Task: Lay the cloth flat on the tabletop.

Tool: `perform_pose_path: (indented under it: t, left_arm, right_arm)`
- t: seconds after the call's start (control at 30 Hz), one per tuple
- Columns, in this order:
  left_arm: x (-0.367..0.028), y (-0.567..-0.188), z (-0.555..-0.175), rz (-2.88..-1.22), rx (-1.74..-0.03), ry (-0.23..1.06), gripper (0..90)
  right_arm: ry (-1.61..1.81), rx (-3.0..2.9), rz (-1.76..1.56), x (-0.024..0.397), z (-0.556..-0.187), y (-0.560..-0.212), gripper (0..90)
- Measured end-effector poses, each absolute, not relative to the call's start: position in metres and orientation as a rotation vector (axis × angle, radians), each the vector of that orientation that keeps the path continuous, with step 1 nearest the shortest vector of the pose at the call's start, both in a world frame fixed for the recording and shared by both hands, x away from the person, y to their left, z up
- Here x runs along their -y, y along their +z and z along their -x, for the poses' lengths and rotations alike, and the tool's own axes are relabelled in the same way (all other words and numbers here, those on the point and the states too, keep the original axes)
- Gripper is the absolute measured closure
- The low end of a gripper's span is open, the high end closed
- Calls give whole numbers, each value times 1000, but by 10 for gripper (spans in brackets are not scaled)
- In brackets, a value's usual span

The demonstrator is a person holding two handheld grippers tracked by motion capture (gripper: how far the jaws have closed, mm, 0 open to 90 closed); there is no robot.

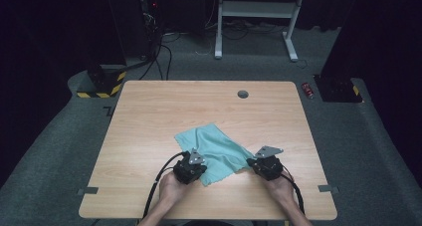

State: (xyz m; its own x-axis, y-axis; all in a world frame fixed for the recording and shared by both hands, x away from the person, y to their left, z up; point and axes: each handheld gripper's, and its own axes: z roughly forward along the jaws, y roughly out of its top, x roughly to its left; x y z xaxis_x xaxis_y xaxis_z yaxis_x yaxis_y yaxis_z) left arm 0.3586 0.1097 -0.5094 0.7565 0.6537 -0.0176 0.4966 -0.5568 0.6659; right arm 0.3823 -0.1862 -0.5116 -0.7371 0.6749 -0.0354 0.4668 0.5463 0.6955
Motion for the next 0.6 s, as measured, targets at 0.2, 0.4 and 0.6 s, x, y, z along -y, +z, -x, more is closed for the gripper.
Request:
perform_pose_path:
  t: [0.2,0.4,0.6]
  left_arm:
    - [-136,-498,-354,-2268,-883,297,896]
    - [-163,-500,-347,-2288,-925,270,895]
    - [-176,-501,-347,-2284,-964,253,886]
  right_arm:
    - [1045,-2505,-902,183,-370,-505,892]
    - [1070,-2589,-829,164,-352,-515,890]
    - [1136,-2570,-826,159,-354,-508,808]
